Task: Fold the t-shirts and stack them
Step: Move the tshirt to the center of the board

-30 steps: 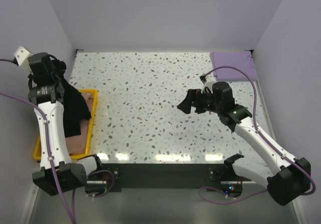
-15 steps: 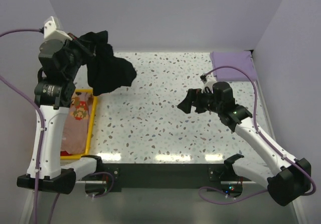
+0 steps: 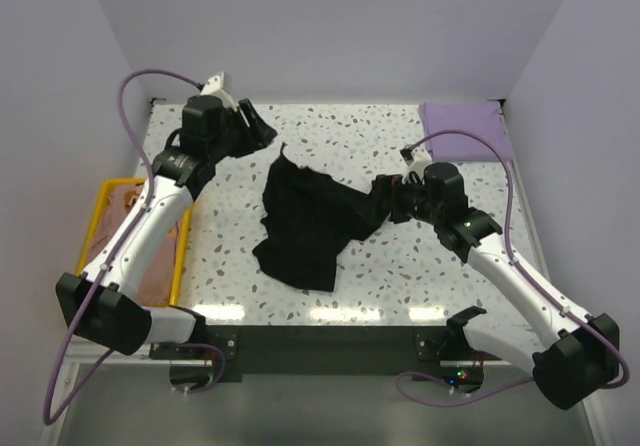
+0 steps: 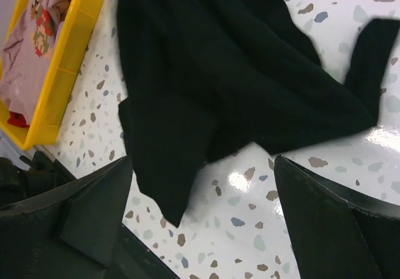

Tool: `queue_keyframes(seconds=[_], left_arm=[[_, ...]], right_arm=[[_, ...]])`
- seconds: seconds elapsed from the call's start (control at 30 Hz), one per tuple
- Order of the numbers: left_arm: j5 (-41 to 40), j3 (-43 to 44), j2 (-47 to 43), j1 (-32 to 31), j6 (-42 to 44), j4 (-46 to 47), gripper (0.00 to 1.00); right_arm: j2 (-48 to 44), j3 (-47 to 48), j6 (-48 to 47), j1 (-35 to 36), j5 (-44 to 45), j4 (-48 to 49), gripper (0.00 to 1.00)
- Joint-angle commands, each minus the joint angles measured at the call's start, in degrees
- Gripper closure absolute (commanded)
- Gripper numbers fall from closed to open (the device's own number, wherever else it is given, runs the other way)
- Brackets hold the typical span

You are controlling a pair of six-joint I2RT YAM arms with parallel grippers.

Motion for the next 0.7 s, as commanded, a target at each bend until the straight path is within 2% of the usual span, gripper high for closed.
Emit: queue_keyframes(seconds=[0.0, 0.07, 0.13, 0.2, 0.33, 0.47, 0.67], left_arm=[[1.5, -6.5, 0.7, 0.0, 0.7, 1.5, 0.41], [0.2, -9.5, -0.6, 0.0, -0.1, 1.6, 0.41], [-0.3, -15.1, -2.8, 0.0, -0.8, 1.9, 0.42], [-0.8, -21.4, -5.0, 0.0, -1.8, 2.1, 0.47], [1.2, -32.2, -8.7, -0.1, -4.7, 4.5, 0.55], [2.9, -42.9, -12.5, -1.3, -6.8, 6.4, 0.56], [1.8, -48.7, -16.4, -7.9, -11.0, 6.3, 0.53]], right_arm=[[1.8, -1.9, 0.0, 0.0, 0.8, 3.0, 0.01], [2.9, -3.3, 0.6, 0.0, 0.0, 4.6, 0.02], [4.9, -5.4, 1.7, 0.1, -1.6, 6.0, 0.07], [6.9, -7.2, 2.5, 1.1, -2.3, 8.6, 0.14], [10.4, -8.2, 2.8, 6.0, 0.4, 10.1, 0.19], [13.3, -8.7, 4.4, 8.9, 5.1, 10.5, 0.22], [15.1, -10.1, 7.7, 11.5, 12.4, 9.0, 0.26]])
